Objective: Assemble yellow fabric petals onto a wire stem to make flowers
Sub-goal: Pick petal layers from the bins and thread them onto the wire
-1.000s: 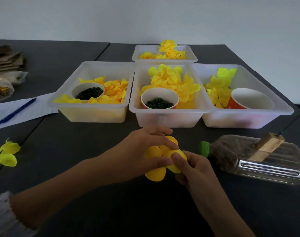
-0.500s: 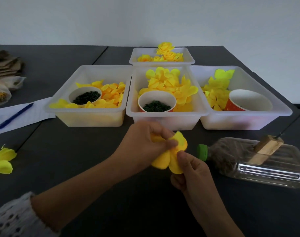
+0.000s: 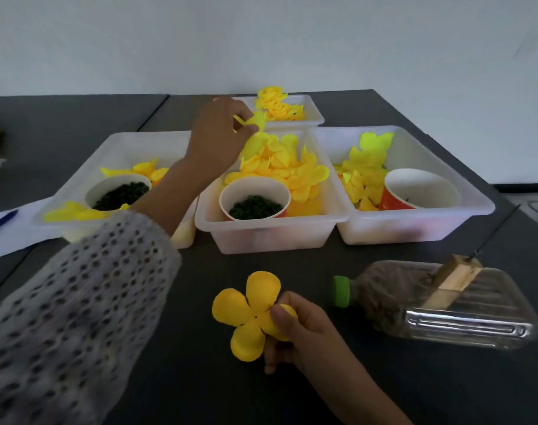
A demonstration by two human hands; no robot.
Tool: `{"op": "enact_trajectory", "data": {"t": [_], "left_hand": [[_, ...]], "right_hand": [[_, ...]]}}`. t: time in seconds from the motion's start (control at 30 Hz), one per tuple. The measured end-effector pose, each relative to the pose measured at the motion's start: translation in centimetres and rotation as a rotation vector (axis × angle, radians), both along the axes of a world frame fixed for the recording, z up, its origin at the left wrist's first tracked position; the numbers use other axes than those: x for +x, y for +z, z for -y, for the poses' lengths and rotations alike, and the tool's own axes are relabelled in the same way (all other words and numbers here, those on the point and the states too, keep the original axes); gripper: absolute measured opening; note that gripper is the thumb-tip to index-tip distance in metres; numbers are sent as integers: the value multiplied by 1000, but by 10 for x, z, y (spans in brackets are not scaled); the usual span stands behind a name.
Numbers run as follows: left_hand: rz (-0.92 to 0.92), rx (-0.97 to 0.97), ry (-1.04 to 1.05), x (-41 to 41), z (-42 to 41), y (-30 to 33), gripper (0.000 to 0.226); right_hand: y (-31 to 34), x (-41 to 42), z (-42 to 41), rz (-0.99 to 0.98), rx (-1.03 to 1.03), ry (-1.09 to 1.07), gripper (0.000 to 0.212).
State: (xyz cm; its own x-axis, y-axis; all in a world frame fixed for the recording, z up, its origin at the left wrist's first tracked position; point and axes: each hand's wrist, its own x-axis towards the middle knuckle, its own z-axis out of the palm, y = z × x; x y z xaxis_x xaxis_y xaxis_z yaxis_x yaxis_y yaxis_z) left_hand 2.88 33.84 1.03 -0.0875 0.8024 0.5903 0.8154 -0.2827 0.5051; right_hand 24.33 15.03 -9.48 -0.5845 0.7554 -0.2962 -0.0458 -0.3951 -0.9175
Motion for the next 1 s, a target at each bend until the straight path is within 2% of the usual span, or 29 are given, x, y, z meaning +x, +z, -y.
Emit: {"op": "enact_trajectory", "data": {"t": [0.07, 0.2, 0.3, 0.37, 0.5, 0.57, 0.63, 0.73, 0.8, 0.87, 0.93, 1.0], "left_hand": [[-133, -91, -56, -7, -22, -14, 21], [-193, -331, -119, -13, -32, -28, 43], [-172, -271, -139, -16, -17, -29, 56], [-102, -201, -146, -16, 3, -23, 55], [197, -168, -237, -9, 51, -4, 30], [455, -235, -279, -3, 74, 3, 28], [798, -423, -410, 2, 91, 6, 43], [1147, -689, -825, 4, 110, 3, 76], [1219, -738, -980, 4, 113, 4, 89], [1227, -693, -1040, 8, 109, 9, 94], [1221, -627, -1036, 17, 106, 21, 84], [1325, -513, -929, 27, 100, 31, 68]], "right_hand": [[2, 0, -5, -37, -18, 34, 33], [9, 6, -16, -190, -62, 66, 49], [21, 7, -25, -258, 35, 32, 37], [33, 2, -32, -249, 125, -33, 28], [59, -16, -56, -254, 247, -176, 32], [76, -29, -70, -292, 271, -248, 34], [92, -43, -84, -310, 286, -294, 33], [113, -58, -97, -192, 369, -356, 33], [124, -65, -104, -59, 491, -421, 32], [134, -73, -113, 100, 660, -516, 31], [144, -80, -122, 246, 827, -644, 26], [153, -84, -124, 287, 933, -751, 16]]}}
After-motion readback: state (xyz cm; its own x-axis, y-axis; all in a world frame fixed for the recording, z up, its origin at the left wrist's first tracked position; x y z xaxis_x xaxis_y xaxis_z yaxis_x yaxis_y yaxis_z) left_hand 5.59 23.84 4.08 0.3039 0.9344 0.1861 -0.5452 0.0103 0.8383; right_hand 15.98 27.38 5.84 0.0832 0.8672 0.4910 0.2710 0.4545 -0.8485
